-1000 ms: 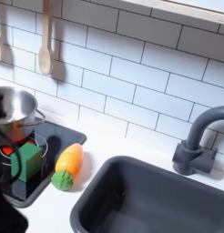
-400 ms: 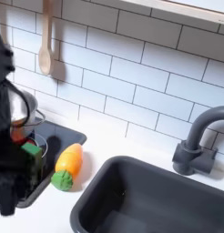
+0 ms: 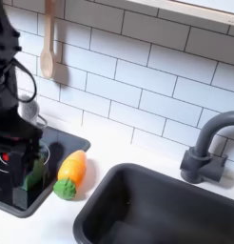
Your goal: Reach green block
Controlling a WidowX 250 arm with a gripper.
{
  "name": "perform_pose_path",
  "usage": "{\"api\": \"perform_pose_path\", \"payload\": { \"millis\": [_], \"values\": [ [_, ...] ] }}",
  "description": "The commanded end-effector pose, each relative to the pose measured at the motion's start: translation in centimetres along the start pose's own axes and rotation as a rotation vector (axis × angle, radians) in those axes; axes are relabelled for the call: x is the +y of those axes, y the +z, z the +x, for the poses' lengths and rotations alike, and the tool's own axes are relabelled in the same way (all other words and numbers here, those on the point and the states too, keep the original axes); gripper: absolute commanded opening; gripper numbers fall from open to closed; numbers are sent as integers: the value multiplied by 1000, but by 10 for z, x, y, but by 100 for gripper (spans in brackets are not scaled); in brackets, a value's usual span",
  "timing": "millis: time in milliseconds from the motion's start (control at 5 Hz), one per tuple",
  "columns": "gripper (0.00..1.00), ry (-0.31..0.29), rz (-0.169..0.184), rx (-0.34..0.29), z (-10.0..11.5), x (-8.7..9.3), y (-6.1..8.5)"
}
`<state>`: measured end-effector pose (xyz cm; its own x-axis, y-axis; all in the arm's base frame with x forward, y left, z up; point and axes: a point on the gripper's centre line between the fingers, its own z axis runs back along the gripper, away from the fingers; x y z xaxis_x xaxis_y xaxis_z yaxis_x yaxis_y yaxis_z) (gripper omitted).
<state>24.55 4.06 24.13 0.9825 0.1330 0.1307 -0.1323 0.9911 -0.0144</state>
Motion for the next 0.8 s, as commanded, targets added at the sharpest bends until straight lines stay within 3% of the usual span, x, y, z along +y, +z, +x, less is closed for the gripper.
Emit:
{"api": "perform_pose_path", "payload": {
  "millis": [0,600],
  "values": [
    [100,15,12,-21,37,16,-9],
    [100,35,7,-5,73,21,-36]
  ]
}}
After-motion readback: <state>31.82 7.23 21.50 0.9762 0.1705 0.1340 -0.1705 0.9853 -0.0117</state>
